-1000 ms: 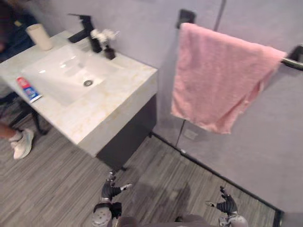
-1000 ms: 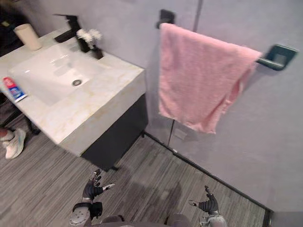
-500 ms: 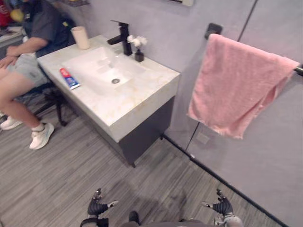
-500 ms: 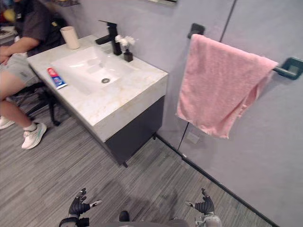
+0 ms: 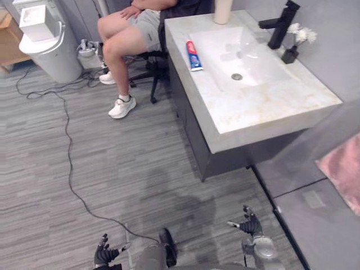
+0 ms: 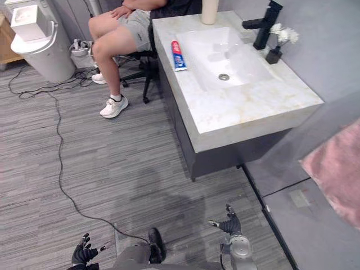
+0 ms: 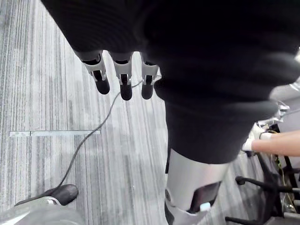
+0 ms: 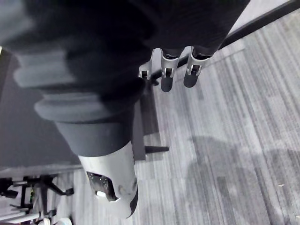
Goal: Organize washtable
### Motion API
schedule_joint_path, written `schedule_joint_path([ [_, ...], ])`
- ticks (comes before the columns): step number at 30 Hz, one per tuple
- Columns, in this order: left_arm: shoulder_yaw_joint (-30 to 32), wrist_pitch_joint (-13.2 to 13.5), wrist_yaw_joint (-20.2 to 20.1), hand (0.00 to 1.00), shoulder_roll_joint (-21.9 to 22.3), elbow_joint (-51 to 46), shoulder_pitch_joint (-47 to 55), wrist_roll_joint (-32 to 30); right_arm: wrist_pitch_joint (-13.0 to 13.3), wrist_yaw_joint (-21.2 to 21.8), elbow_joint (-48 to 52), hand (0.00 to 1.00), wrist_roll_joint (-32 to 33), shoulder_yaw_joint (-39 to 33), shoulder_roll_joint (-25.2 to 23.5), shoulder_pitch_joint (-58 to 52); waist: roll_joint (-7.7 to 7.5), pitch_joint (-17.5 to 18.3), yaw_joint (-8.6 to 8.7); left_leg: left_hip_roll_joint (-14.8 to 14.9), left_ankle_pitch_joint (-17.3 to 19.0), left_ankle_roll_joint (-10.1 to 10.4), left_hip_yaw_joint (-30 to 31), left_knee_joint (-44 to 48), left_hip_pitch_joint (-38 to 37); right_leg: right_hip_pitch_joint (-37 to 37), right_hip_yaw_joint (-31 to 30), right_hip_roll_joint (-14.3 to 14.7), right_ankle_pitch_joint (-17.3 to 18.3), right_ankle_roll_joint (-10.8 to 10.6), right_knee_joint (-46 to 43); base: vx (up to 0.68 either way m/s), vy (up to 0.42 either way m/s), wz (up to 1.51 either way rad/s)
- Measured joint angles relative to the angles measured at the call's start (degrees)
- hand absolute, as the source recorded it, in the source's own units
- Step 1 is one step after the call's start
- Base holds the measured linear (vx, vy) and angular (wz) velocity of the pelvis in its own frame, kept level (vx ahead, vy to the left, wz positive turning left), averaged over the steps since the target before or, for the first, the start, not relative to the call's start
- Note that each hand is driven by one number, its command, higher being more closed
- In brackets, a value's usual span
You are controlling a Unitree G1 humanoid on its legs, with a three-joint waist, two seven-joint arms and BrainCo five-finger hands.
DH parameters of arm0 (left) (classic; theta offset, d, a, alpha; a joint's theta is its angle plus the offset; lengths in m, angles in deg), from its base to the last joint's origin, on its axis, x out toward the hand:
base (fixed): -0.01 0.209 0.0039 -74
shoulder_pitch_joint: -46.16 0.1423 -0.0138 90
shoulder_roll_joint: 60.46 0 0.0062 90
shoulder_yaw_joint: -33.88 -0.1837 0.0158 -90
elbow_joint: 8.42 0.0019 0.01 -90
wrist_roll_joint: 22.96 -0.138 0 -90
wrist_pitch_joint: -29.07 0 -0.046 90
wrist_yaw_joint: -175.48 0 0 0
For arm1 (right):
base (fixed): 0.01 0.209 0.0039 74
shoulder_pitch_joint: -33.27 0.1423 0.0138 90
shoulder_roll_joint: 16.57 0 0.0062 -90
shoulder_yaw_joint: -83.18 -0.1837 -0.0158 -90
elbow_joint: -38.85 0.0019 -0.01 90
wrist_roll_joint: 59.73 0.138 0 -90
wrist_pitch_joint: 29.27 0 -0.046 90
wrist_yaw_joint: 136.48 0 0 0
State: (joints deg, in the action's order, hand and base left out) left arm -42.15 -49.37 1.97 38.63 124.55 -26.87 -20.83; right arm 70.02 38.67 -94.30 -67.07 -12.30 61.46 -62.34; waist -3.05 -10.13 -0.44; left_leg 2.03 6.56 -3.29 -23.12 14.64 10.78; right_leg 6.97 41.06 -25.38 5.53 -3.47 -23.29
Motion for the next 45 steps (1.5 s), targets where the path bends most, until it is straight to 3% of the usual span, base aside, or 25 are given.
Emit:
schedule_joint_path([
  [1, -0.2, 0.1, 0.0, 0.0, -0.2, -1.0, 0.0, -0.1, -0.6, 0.0, 0.8, 0.0, 0.0, 1.2, 0.5, -1.1, 1.22, 0.0, 1.0, -0.6, 0.9, -0.8, 2.9, 0.1, -1.0, -4.9, -10.6, -0.4, -1.6, 5.2, -9.1, 0.16, 0.18, 0.95],
  [2, -0.5, 0.1, 0.0, 0.0, -0.6, -1.5, 0.0, -0.1, -0.7, 0.0, 0.9, 0.0, 0.0, 1.6, 0.6, -1.3, 1.5, -0.1, 1.6, -0.5, 1.2, -0.8, 4.8, 0.1, -1.1, -6.9, -16.2, 1.3, 0.1, 3.4, -12.1, 0.29, 0.165, 1.31],
  [3, -0.8, 0.2, 0.0, 0.0, -1.7, -2.0, -0.8, -0.3, -0.7, 0.2, 1.7, 0.0, 0.0, 3.2, 0.5, -1.7, 0.89, -0.6, 2.43, -0.9, 1.7, -1.5, 7.9, -0.4, -1.7, -10.3, -23.3, 5.8, 5.7, 0.2, -15.4, 0.26, 0.086, 1.11],
  [4, -0.8, 0.1, 0.0, 0.0, -2.8, -1.9, -1.4, -0.5, -0.7, 0.2, 1.9, 0.0, 0.0, 4.7, 0.3, -1.6, 0.43, -1.5, 2.38, -1.5, 1.8, -1.6, 9.1, -1.4, -3.1, -13.9, -26.8, 9.3, 9.2, 0.7, -16.8, 0.26, 0.071, 0.93],
  [7, -2.3, 0.0, 0.0, 0.0, -3.3, -1.8, -3.5, -0.5, -0.4, 0.2, 2.7, 0.0, 0.1, 6.4, 0.3, -1.1, -0.77, -2.9, 2.84, -2.4, 3.7, -2.3, 12.6, -2.3, -8.1, -21.2, -28.6, 16.7, 11.3, 1.7, -12.8, 0.33, 0.046, 0.64],
  [11, -5.4, 0.1, -0.3, 0.0, -2.5, -1.1, -7.0, -0.5, -0.2, 0.8, 4.3, 0.0, 0.3, 7.6, 0.7, -3.6, -0.66, -3.1, 4.5, -3.6, 6.4, -0.5, 18.9, -2.9, -13.8, -25.5, -31.2, 21.8, 4.0, 0.0, 4.6, 0.4, -0.04, 0.99],
  [14, -5.4, 0.2, -0.3, 0.0, -1.4, -0.5, -6.9, -0.7, -0.2, 1.6, 6.1, 0.0, 0.1, 8.7, 0.7, -4.1, -0.67, -2.1, 6.02, -4.6, 11.1, 1.9, 23.6, -1.9, -17.8, -27.4, -35.4, 21.5, -2.5, 3.5, 5.5, 0.55, -0.173, 0.91],
  [16, -5.3, 0.1, -0.3, 0.0, 0.5, -0.4, -5.6, -1.2, -0.4, 2.3, 9.0, 0.0, 0.0, 9.7, 0.0, -5.4, 2.67, -0.5, 5.98, -1.0, 13.8, 6.2, 23.5, 7.9, -16.6, -26.4, -32.0, 22.7, -2.6, 6.3, 0.5, 0.64, -0.214, 0.62],
  [17, -5.0, 0.1, -0.3, 0.0, 1.3, -0.6, -5.5, -1.3, -0.4, 2.4, 9.5, 0.0, 0.0, 10.0, -0.1, -5.2, 3.53, -0.5, 5.95, 0.2, 13.6, 7.1, 22.6, 13.5, -14.9, -25.4, -31.4, 23.5, -1.6, 7.3, -0.1, 0.65, -0.207, 0.21],
  [18, -4.3, 0.1, -0.2, 0.0, 2.6, -0.8, -4.3, -1.6, -0.6, 2.5, 10.9, 0.0, 0.0, 11.3, -0.5, -4.8, 4.7, -0.5, 5.84, 2.7, 10.5, 10.9, 20.4, 25.6, -11.5, -22.6, -31.6, 25.5, 0.7, 8.7, -0.6, 0.53, -0.172, -0.17],
  [20, -4.3, -0.1, -0.2, 0.0, 3.7, -2.4, -2.3, -1.8, -0.6, 2.2, 12.3, 0.0, 0.0, 13.2, -2.3, -4.8, 4.85, -0.5, 5.37, 8.9, 9.7, 11.2, 16.6, 41.9, -7.2, -15.9, -33.8, 28.6, 3.5, 10.7, 0.6, 0.72, -0.182, -0.62],
  [24, -4.3, 0.2, -0.2, 0.0, 4.8, -5.7, -2.3, -1.8, -0.6, 1.2, 12.5, 0.0, 0.4, 13.1, -3.7, -4.9, 3.17, -0.1, 3.02, 12.1, 11.4, 8.6, 11.7, 42.7, -1.4, -6.6, -41.5, 29.3, 5.1, 11.0, 6.8, 0.55, -0.06, -0.95],
  [27, -4.4, 0.1, -0.2, 0.0, 5.5, -6.6, -2.2, -1.8, -0.9, 1.0, 12.7, 0.0, 0.6, 10.6, -3.6, -5.8, 2.67, -0.3, 2.28, 10.6, 12.1, 7.9, 13.6, 31.0, 4.5, -0.5, -46.8, 27.8, 6.4, 9.9, 11.1, 0.49, 0.199, -0.88],
  [28, -4.8, 0.1, -0.2, 0.0, 5.9, -6.7, -2.2, -1.8, -0.9, 0.7, 12.8, 0.0, 0.6, 9.6, -3.5, -6.3, 1.87, 0.0, 1.87, 7.6, 11.4, 8.8, 17.2, 23.2, 6.6, 1.0, -49.4, 26.0, 7.8, 8.9, 11.4, 0.34, 0.225, -0.79],
  [31, -6.4, 0.2, 0.1, 0.0, 6.3, -6.8, -1.2, -1.8, -0.8, 0.2, 13.1, 0.0, 0.5, 9.3, -2.2, -7.5, 2.38, 0.8, -0.29, 6.1, 9.1, 12.3, 24.3, 10.0, 7.9, 1.4, -57.8, 24.5, 12.9, 5.4, 9.7, 0.44, 0.382, -1.47],
  [32, -6.8, 0.2, 0.1, 0.0, 6.3, -6.8, -0.9, -1.8, -0.8, 0.2, 13.1, 0.0, 0.4, 9.2, -2.1, -7.6, 2.78, 1.4, -0.46, 6.4, 9.2, 12.2, 24.8, 9.8, 7.8, 1.5, -59.3, 24.7, 14.0, 4.9, 9.1, 0.49, 0.487, -1.67],
  [33, -7.2, 0.2, 0.0, 0.0, 6.3, -7.1, 0.0, -1.8, -1.1, 0.1, 12.7, 0.0, 0.1, 8.2, -1.9, -9.0, 2.85, 3.1, -0.59, 6.9, 5.0, 11.9, 23.8, 12.3, 7.6, 1.4, -62.6, 24.4, 16.4, 3.4, 7.0, 0.53, 0.53, -1.5],
  [34, -6.9, 0.1, 0.1, 0.0, 5.9, -7.1, 0.3, -1.8, -1.1, 0.1, 12.7, 0.0, 0.0, 8.3, -2.5, -10.0, 1.02, 4.3, -0.28, 6.9, 4.3, 9.6, 20.8, 15.1, 7.3, 0.1, -63.4, 23.0, 16.6, 3.0, 4.0, 0.52, 0.53, -1.58],
  [35, -6.7, 0.1, 0.1, 0.0, 5.0, -7.1, 0.3, -1.8, -1.1, 0.2, 12.8, 0.0, 0.0, 8.4, -3.3, -10.8, -0.02, 5.1, -0.31, 6.9, 5.4, 8.8, 18.6, 15.7, 6.9, -1.6, -63.1, 22.2, 16.2, 2.4, 1.8, 0.47, 0.482, -1.4],
  [37, -6.5, 0.1, 0.1, 0.0, 2.6, -7.2, -1.4, -1.8, -1.1, 0.3, 12.5, 0.0, 0.0, 7.9, -5.1, -11.2, -3.2, 5.8, -0.02, 8.0, 7.4, 6.0, 10.6, 14.9, 1.4, -7.4, -57.4, 19.9, 12.8, -2.8, -8.1, 0.4, 0.404, -1.5],
  [38, -6.5, 0.1, 0.1, 0.0, 2.5, -7.2, -1.7, -1.8, -1.1, 0.5, 12.3, 0.0, 0.0, 7.6, -5.2, -11.1, -3.26, 5.8, -0.04, 8.0, 7.5, 5.9, 8.8, 13.9, -0.4, -8.6, -54.4, 19.0, 12.9, -2.9, -9.8, 0.32, 0.348, -1.67],
  [40, -6.5, 0.2, 0.0, 0.0, 2.2, -7.5, -2.5, -2.7, -0.8, 1.3, 9.7, 0.0, 0.0, 6.3, -5.2, -9.2, -2.12, 5.9, 0.75, 8.2, 7.5, 5.8, 0.5, 7.7, -9.2, -12.1, -35.6, 14.5, 13.6, -1.8, -12.0, 0.24, 0.319, -1.64],
  [42, -5.2, 0.3, -0.1, 0.0, 1.6, -6.7, -2.8, -2.8, -0.8, 1.3, 6.2, 0.0, 0.0, 6.0, -5.0, -6.5, -1.12, 6.0, 1.25, 8.4, 7.5, 5.8, -4.4, 4.3, -12.1, -13.6, -26.8, 15.2, 13.3, -1.4, -8.5, 0.1, 0.198, -1.38],
  [44, -4.4, -0.1, -0.1, 0.0, -0.4, -3.7, -4.6, -2.8, -1.0, 1.3, 1.0, 0.0, 0.0, 4.5, -4.5, -3.1, -0.67, 5.7, 1.35, 8.5, 7.5, 5.8, -10.2, 3.5, -13.7, -16.9, -12.6, 15.7, 10.7, 2.8, -3.8, 0.15, 0.153, -1.51],
  [45, -4.4, -0.1, -0.1, 0.0, -0.7, -3.0, -4.8, -2.7, -1.0, 1.3, 0.3, 0.0, 0.0, 4.0, -4.4, -2.8, -0.55, 5.6, 1.33, 8.5, 7.5, 5.8, -10.2, 3.8, -13.7, -17.2, -10.4, 15.9, 9.7, 4.4, -2.6, 0.14, 0.036, -1.11],
])
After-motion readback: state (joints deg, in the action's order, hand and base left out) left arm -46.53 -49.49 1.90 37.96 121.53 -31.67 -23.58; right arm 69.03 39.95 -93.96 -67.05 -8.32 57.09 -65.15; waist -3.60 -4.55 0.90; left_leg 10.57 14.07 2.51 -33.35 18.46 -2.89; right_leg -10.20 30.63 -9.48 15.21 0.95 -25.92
